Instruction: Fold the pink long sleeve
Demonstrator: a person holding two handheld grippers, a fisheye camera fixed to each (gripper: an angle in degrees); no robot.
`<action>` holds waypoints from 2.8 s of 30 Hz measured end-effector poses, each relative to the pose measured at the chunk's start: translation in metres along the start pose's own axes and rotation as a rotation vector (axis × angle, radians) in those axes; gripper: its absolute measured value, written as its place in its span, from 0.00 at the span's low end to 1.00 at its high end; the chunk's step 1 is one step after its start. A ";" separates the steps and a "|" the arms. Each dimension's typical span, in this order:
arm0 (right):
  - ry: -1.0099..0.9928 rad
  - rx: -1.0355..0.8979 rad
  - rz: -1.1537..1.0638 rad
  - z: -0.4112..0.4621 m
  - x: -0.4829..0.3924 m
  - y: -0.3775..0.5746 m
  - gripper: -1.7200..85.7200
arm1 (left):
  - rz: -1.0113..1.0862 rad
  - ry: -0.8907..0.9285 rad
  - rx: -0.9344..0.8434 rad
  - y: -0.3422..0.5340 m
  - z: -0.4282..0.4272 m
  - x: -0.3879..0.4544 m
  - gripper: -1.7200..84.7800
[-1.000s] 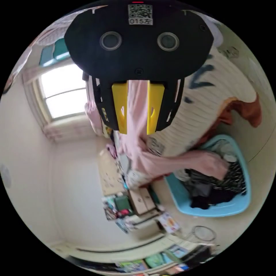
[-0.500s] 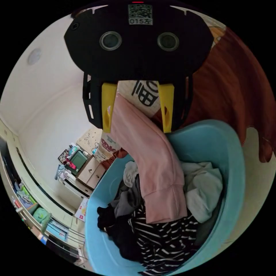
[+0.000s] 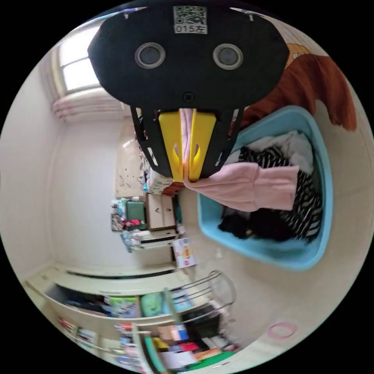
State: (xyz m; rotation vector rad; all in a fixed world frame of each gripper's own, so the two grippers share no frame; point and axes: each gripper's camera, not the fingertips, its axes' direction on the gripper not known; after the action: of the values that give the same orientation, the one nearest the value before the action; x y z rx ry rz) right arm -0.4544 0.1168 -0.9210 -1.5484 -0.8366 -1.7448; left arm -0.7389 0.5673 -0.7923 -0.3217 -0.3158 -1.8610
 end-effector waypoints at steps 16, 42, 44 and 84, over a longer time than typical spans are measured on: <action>-0.214 0.482 0.458 0.098 0.221 0.257 0.05 | 1.260 -0.051 -0.996 0.500 0.066 0.233 0.05; -0.342 0.301 0.264 0.299 0.520 0.459 0.03 | 0.873 0.019 -0.712 0.406 -0.010 0.216 0.11; -0.320 0.254 0.265 0.316 0.547 0.486 0.03 | 0.706 0.013 -0.686 0.378 -0.003 0.191 0.13; -0.102 0.814 0.075 -0.334 0.607 0.953 0.01 | 0.619 0.277 -0.437 0.295 -0.323 0.200 0.15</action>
State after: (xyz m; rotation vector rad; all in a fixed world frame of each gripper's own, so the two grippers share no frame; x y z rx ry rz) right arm 0.0703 -0.7442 -0.3120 -1.0866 -1.3077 -1.0520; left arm -0.5387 0.1825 -1.0004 -0.3972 0.3569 -1.3178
